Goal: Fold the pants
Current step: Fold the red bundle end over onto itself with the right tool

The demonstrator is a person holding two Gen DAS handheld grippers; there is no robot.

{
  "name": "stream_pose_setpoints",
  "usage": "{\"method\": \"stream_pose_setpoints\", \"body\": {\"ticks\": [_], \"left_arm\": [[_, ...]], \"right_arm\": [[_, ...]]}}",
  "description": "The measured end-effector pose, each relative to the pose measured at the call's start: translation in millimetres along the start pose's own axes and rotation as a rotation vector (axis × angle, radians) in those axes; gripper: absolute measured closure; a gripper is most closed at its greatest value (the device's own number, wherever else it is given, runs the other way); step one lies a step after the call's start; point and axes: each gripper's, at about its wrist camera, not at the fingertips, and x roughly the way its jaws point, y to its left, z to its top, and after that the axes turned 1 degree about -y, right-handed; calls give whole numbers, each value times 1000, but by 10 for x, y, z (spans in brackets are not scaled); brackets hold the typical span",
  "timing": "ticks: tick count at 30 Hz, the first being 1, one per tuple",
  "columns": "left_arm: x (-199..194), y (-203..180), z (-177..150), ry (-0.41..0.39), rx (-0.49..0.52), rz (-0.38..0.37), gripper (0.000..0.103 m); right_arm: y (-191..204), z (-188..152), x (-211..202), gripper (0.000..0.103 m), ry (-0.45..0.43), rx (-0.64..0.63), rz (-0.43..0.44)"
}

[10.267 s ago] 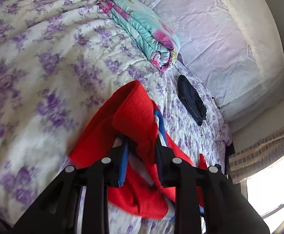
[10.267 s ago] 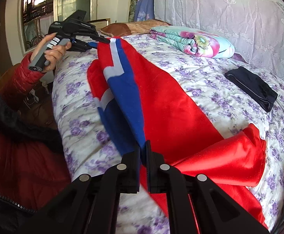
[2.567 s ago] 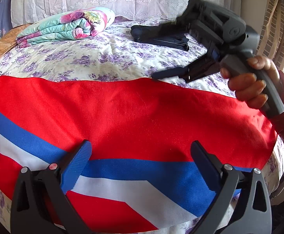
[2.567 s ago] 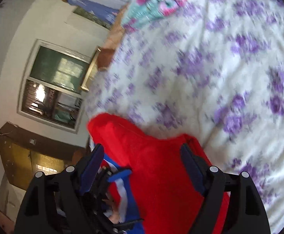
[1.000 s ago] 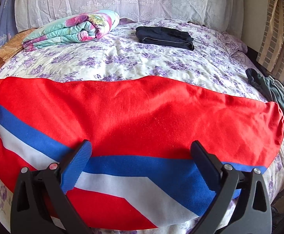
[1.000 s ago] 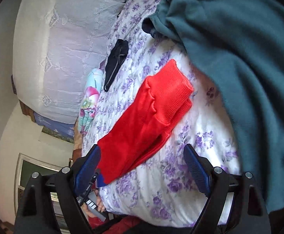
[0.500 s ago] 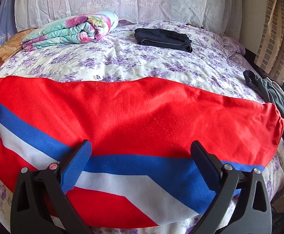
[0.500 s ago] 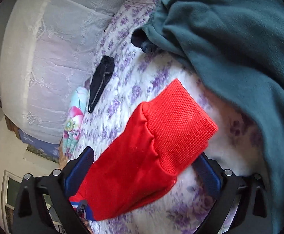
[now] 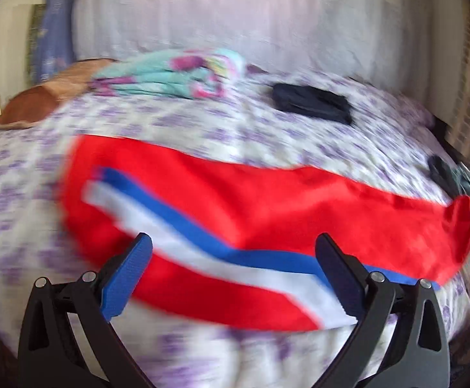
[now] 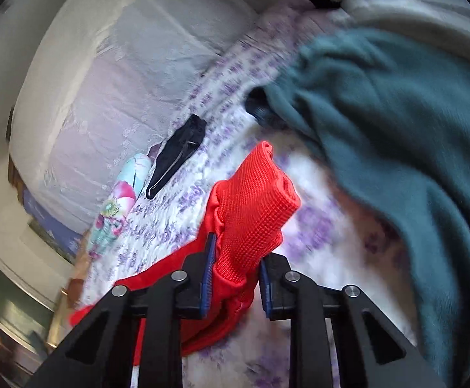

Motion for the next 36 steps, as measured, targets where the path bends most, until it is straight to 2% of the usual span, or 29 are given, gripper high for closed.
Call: {"method": "stream_pose_setpoints", "body": {"ticks": [3,4,7,11,13,17,22,23,25,28,31,33,34,36], "left_arm": [[-111,433,75,-9,-101,93,5],[-135,587,81,-12,-147,98,5],[-115,981,52,7,-274,68,5],[-12,1227,-20,49,-359,53,5],[17,1255,-48,56,-367,49,5],[40,1168,-75,59,-316,88,5],[84,1162,-107,66,-306,104,5],[89,1163,-109,66,-303,107,5],[105,1130,-116,64,-288,123,4],[123,1086,-128,60,-263,149,4],[131,1085,-126,60,-263,149,4],[136,1093,-134,58,-268,141,4],[141,1100,-137,56,-270,139,4],[151,1102,-137,56,-269,142,4]], "right_arm": [[546,39,13,79,-53,-206,-14],[723,33,28,79,-65,-268,-14],[1304,-78,114,79,-87,-454,15],[2019,-402,339,79,-58,-663,93],[2304,-618,499,80,-17,-772,107],[2668,-1287,862,80,132,-1020,118],[2819,-1709,842,80,155,-1189,96],[2828,-1726,850,79,179,-1201,97],[2857,-1775,865,65,226,-1208,130],[2850,-1779,785,55,254,-1177,188],[2794,-1609,616,54,294,-1037,301],[2742,-1404,545,49,283,-921,341],[2717,-1313,545,46,268,-879,336],[2656,-1133,611,45,225,-812,266]]}}
